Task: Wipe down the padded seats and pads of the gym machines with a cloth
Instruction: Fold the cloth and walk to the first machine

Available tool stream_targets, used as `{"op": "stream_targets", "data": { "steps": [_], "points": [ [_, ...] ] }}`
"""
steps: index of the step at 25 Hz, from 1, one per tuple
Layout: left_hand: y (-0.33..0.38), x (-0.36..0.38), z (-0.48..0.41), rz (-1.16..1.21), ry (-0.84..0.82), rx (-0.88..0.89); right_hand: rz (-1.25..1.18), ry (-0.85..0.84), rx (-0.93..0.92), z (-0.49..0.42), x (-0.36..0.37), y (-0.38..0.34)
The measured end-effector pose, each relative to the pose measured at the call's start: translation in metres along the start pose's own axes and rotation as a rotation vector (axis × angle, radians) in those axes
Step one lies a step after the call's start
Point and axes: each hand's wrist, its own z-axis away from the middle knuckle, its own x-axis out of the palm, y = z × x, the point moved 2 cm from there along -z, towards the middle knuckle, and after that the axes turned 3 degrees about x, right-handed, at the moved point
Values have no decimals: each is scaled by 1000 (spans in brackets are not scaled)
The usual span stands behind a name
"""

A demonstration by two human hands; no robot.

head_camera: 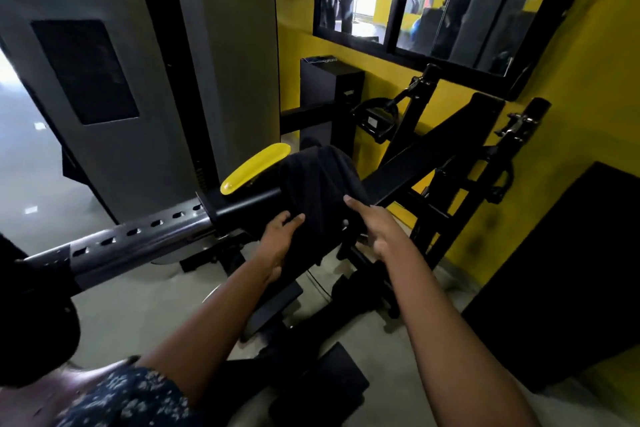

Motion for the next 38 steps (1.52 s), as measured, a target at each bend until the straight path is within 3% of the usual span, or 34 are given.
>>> {"op": "stream_targets", "data": {
  "steps": [5, 9, 12, 19, 22, 27, 29, 32, 33, 36, 38],
  "points": [
    [8, -39, 85, 108, -7, 1, 42, -1, 38, 84, 3, 36],
    [-14, -77, 153, 111, 159, 75, 116, -21, 89, 162, 11, 85],
    [-33, -105, 200, 60, 44, 92, 106, -12, 76, 216, 22, 111],
    [-110, -173, 339, 202, -73, -334, 17, -82, 290, 327, 55, 220],
    [-120, -209, 406, -32, -136, -322, 31, -169, 357, 380, 76, 250],
    [-131, -252, 495, -686, -227, -39, -4, -343, 501, 450, 119, 280],
    [-154, -256, 523, -895, -22, -56, 23, -428, 556, 476, 132, 292],
    [-173, -257, 558, -1013, 416, -13, -13, -482, 595, 499, 135, 307],
    [-172, -260, 571, -1043, 492, 32, -24, -491, 586, 502, 135, 310],
    [-157, -267, 601, -1057, 368, 286, 33, -502, 540, 510, 132, 319],
    [-149, -271, 623, -1003, 362, 285, 235, -565, 473, 516, 136, 329]
  ]
}}
